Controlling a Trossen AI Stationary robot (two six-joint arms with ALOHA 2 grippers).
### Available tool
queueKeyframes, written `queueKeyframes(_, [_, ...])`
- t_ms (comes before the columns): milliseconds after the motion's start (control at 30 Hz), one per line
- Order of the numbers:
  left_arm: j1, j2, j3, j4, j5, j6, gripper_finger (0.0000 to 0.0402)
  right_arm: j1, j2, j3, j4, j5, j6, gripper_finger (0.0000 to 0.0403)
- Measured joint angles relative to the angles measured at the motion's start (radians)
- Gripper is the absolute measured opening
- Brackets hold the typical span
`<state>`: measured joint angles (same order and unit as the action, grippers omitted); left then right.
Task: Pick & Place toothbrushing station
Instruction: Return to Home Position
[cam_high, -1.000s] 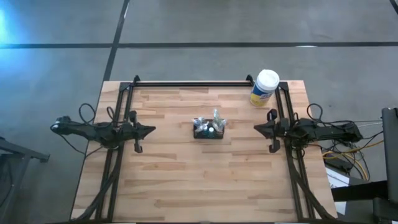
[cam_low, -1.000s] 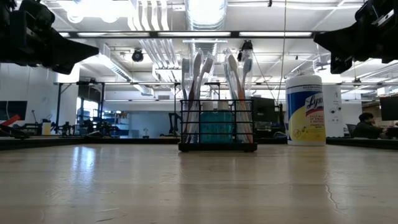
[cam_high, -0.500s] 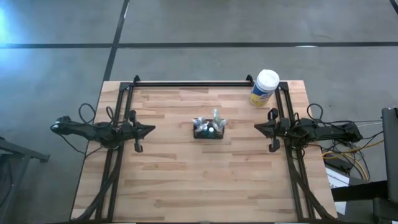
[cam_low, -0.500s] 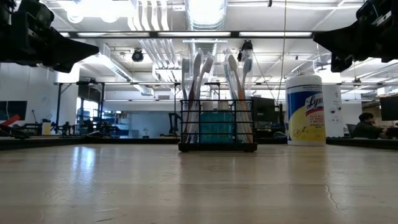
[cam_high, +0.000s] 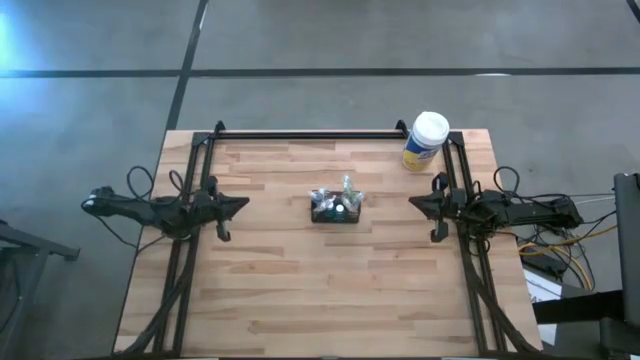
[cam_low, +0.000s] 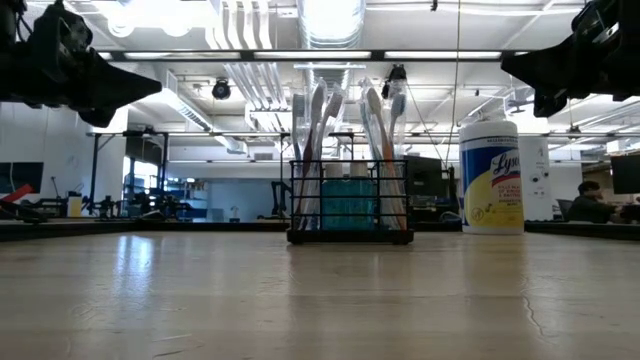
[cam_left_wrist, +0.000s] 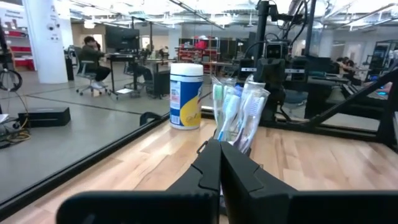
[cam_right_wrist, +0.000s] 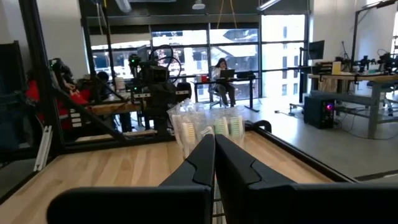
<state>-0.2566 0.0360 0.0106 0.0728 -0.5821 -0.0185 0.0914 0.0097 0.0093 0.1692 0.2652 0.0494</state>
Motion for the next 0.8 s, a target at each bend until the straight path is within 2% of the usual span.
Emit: queueKeyframes(800, [0.000, 0.000, 0.001, -0.020, 0.000, 0.010, 0.0012, 0.000, 0.000, 0.000, -0.001, -0.001, 0.000, 0.0009])
